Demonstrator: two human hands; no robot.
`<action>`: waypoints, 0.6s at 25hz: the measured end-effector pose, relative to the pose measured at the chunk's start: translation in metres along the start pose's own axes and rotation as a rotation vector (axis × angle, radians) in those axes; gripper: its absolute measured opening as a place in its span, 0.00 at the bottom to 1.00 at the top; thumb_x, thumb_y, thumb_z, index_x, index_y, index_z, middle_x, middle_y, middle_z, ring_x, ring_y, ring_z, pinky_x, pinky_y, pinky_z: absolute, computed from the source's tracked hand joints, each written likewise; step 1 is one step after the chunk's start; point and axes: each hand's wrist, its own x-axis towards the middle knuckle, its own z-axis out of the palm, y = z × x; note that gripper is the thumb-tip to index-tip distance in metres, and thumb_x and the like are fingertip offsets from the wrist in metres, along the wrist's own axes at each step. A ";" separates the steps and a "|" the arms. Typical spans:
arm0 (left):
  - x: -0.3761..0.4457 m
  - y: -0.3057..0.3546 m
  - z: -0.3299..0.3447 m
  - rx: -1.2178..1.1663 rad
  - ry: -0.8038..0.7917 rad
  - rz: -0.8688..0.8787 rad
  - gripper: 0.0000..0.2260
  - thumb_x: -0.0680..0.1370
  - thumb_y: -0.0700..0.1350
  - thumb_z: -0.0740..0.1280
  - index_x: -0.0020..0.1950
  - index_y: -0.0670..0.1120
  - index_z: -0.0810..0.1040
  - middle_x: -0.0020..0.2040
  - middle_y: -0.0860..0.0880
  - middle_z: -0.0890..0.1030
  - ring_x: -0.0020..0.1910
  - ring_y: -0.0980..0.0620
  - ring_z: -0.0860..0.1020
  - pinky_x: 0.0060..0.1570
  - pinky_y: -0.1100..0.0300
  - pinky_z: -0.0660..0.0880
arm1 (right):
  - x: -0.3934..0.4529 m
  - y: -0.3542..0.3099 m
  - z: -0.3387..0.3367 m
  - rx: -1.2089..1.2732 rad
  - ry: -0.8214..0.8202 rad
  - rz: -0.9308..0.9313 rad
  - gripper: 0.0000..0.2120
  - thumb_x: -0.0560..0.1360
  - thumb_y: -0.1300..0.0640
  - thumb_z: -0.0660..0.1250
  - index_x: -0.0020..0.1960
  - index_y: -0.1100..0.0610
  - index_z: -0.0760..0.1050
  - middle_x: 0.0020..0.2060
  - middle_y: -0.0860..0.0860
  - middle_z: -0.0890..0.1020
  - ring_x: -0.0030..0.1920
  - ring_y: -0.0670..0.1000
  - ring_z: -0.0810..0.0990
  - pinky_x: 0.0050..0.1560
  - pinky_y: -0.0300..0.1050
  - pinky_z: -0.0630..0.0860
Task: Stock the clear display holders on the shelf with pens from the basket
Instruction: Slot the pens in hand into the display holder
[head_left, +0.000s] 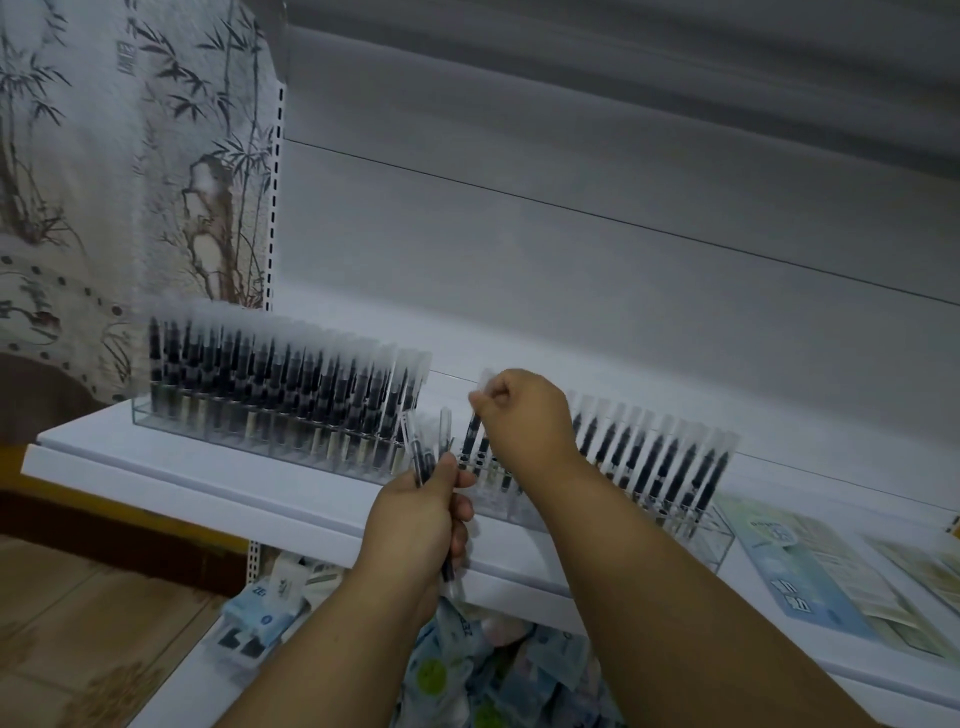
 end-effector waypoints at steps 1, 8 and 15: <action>0.000 0.000 -0.001 -0.002 -0.008 0.003 0.16 0.82 0.51 0.62 0.50 0.38 0.79 0.27 0.47 0.74 0.21 0.51 0.65 0.23 0.60 0.64 | 0.002 -0.002 0.002 -0.075 -0.050 0.014 0.15 0.78 0.52 0.67 0.39 0.62 0.76 0.32 0.51 0.79 0.36 0.51 0.79 0.40 0.43 0.77; 0.003 0.003 -0.002 -0.066 -0.078 -0.012 0.17 0.83 0.50 0.61 0.52 0.38 0.80 0.29 0.46 0.74 0.21 0.51 0.64 0.23 0.61 0.63 | -0.011 -0.022 -0.012 0.082 -0.142 0.159 0.17 0.79 0.41 0.62 0.45 0.54 0.74 0.38 0.51 0.80 0.31 0.49 0.77 0.32 0.41 0.73; 0.004 0.004 0.000 -0.064 -0.058 -0.040 0.15 0.83 0.50 0.61 0.53 0.39 0.79 0.30 0.45 0.78 0.21 0.52 0.66 0.21 0.61 0.65 | -0.009 -0.008 -0.037 0.450 0.263 0.133 0.07 0.78 0.53 0.68 0.53 0.52 0.73 0.42 0.52 0.83 0.37 0.47 0.80 0.38 0.41 0.78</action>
